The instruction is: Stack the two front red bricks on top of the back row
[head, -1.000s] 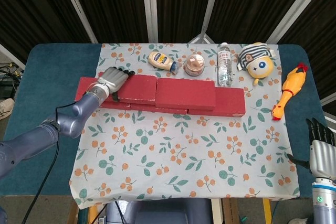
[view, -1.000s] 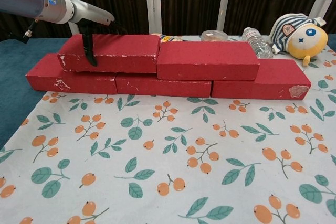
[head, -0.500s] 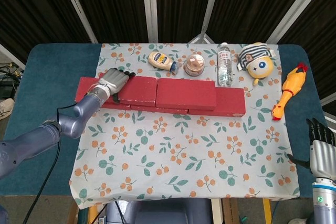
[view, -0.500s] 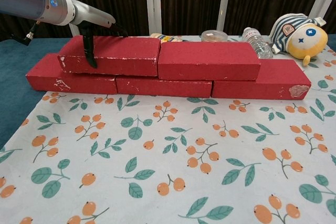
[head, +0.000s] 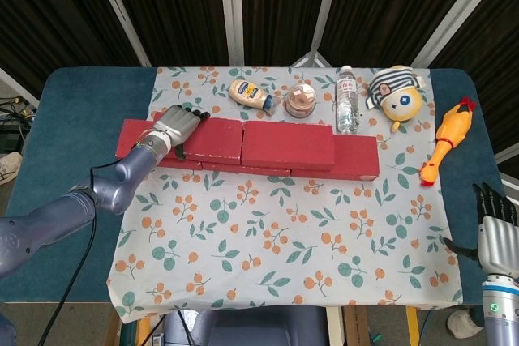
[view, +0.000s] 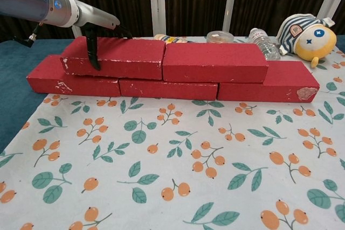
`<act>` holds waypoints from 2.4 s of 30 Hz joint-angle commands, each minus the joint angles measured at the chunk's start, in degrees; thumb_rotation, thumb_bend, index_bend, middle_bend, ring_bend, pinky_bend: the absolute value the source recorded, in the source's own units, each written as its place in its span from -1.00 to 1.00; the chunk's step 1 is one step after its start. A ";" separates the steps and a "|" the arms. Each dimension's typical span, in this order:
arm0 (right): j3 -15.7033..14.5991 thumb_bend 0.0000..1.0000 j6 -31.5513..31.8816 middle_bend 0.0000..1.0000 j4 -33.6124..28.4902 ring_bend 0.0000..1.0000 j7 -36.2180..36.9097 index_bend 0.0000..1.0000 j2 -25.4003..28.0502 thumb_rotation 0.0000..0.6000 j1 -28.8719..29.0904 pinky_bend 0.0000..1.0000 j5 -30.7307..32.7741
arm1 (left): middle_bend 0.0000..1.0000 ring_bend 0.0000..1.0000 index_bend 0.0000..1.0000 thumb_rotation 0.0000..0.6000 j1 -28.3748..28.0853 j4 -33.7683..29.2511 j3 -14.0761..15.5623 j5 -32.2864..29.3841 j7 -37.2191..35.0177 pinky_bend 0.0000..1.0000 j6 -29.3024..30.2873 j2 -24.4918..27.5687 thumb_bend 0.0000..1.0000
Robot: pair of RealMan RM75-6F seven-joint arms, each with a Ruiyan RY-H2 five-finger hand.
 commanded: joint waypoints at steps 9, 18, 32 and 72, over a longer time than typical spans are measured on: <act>-0.01 -0.78 -0.14 -0.93 -0.06 -1.00 0.00 -1.00 0.03 1.00 0.02 -1.00 0.12 | -0.23 -0.48 -0.43 1.00 -0.02 0.37 0.30 -0.44 0.04 -0.46 0.01 -0.33 -1.00; 0.01 -0.78 -0.26 -0.93 -0.11 -1.00 0.02 -1.00 0.16 1.00 0.02 -1.00 0.27 | -0.23 -0.48 -0.43 1.00 -0.12 0.79 0.19 -0.41 -0.09 -0.46 -0.01 -0.76 -1.00; -0.02 -0.78 -0.30 -0.93 -0.28 -1.00 0.14 -1.00 0.37 1.00 -0.04 -1.00 0.34 | -0.23 -0.48 -0.44 1.00 -0.48 0.93 0.23 -1.01 -0.04 -0.46 -0.21 -1.12 -1.00; 0.22 -0.78 -0.42 -0.93 -0.32 -1.00 -0.52 -1.00 0.17 1.00 0.05 -1.00 1.32 | -0.95 -1.00 -1.00 1.00 -3.63 0.80 4.17 -7.59 1.31 -0.67 -1.67 -1.35 -1.00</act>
